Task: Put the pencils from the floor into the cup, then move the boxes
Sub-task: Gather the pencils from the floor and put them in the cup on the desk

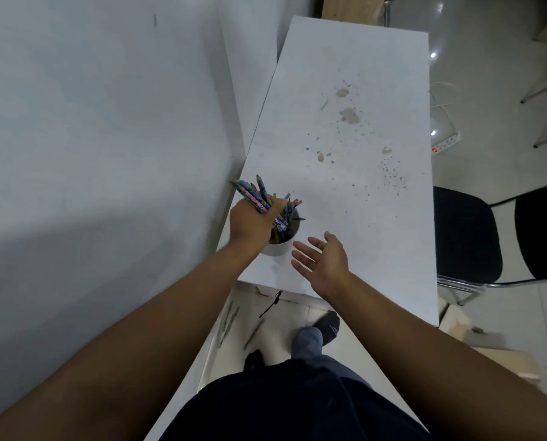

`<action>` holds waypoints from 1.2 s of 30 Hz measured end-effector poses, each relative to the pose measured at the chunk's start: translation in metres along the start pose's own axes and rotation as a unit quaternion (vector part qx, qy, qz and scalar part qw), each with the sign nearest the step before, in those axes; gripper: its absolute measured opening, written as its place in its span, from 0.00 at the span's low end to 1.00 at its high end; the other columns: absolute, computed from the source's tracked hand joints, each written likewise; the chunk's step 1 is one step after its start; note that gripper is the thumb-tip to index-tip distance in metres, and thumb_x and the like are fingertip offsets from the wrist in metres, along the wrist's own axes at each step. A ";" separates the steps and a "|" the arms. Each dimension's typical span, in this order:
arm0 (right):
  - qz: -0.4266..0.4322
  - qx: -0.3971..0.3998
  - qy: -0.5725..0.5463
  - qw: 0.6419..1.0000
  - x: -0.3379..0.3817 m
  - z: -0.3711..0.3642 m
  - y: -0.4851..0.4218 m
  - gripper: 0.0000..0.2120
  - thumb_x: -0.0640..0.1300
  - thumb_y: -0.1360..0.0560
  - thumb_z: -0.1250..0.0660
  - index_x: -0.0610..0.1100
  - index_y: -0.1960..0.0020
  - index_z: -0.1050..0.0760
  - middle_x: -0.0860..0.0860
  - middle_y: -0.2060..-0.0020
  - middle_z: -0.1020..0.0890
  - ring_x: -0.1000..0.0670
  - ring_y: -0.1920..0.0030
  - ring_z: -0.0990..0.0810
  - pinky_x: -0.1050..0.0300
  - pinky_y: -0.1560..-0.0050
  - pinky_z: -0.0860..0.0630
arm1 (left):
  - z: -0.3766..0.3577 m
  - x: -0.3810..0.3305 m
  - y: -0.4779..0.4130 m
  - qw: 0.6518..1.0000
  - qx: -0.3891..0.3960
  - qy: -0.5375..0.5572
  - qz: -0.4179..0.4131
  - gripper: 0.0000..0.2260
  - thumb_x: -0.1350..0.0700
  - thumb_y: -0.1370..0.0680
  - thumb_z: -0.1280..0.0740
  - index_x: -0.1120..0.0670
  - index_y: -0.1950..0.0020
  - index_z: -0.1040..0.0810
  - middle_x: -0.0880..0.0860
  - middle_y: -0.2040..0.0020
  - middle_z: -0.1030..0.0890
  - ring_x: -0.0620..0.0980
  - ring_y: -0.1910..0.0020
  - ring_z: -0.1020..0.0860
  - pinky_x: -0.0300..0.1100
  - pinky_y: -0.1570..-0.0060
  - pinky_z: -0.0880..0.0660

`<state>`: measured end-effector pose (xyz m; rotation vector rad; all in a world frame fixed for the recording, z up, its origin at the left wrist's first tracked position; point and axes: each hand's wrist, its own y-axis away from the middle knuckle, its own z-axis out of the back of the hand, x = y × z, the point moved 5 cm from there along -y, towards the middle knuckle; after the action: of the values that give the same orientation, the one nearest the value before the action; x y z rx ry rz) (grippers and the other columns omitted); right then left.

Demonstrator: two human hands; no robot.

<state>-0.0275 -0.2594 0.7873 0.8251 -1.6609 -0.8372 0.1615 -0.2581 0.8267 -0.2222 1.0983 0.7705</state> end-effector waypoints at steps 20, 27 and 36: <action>-0.019 0.010 0.045 0.999 -0.007 -0.003 -0.002 0.16 0.54 0.14 0.42 0.44 0.39 0.21 0.43 0.46 0.13 0.42 0.44 0.17 0.46 0.48 0.20 | 0.016 -0.002 0.000 0.973 -0.050 -0.174 -0.144 0.24 0.44 0.18 0.34 0.37 0.24 0.37 0.44 0.40 0.19 0.45 0.46 0.21 0.43 0.51 0.20; -0.001 0.010 0.043 0.999 -0.015 -0.008 0.013 0.16 0.54 0.14 0.42 0.45 0.40 0.21 0.44 0.46 0.14 0.42 0.43 0.17 0.46 0.47 0.20 | 0.014 0.014 -0.003 0.916 -0.007 -0.355 -0.189 0.20 0.47 0.14 0.44 0.54 0.28 0.25 0.55 0.31 0.24 0.57 0.32 0.31 0.53 0.38 0.28; 0.051 0.005 0.034 0.998 -0.025 -0.006 0.041 0.14 0.53 0.15 0.40 0.46 0.39 0.21 0.46 0.47 0.13 0.43 0.46 0.17 0.47 0.48 0.20 | 0.037 0.030 0.015 0.944 0.008 -0.280 -0.173 0.28 0.40 0.17 0.40 0.55 0.21 0.33 0.58 0.25 0.32 0.60 0.27 0.35 0.59 0.32 0.31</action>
<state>-0.0207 -0.2178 0.8117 0.7607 -1.6339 -0.7243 0.1853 -0.2139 0.8208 -0.1621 0.5039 0.4629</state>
